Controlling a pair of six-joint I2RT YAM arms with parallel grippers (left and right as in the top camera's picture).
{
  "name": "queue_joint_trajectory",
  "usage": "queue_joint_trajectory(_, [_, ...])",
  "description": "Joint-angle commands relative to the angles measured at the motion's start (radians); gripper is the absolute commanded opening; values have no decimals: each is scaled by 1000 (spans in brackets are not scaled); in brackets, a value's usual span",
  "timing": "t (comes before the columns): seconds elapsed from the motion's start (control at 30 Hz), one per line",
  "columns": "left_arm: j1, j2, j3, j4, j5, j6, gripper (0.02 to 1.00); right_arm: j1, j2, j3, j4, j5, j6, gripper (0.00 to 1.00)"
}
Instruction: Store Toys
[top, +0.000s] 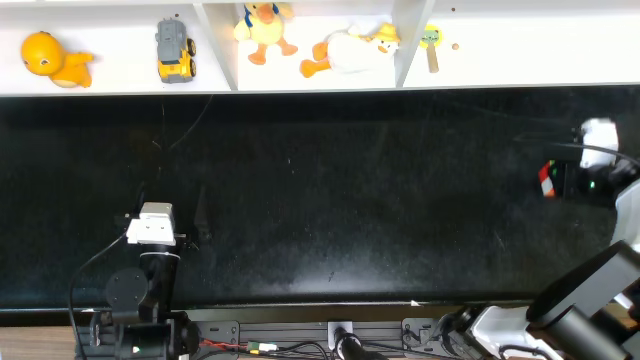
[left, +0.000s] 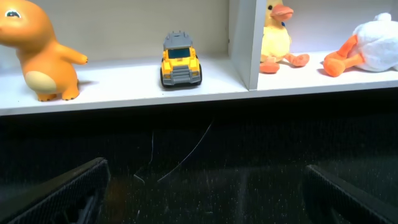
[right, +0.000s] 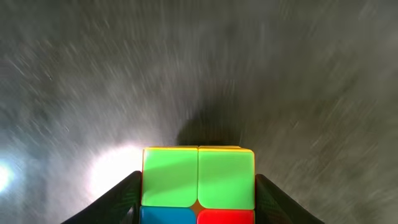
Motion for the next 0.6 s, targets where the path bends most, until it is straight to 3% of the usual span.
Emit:
queue_joint_trajectory(0.03, [-8,-11,0,-5,10,12,998,49,-72,101,-5,31,45,566])
queue_joint_trajectory(0.13, [-8,-11,0,-5,10,12,998,71,-74,118,-29,38,45,498])
queue_joint_trajectory(0.6, [-8,-11,0,-5,10,12,998,106,-41,252,68,32,130,533])
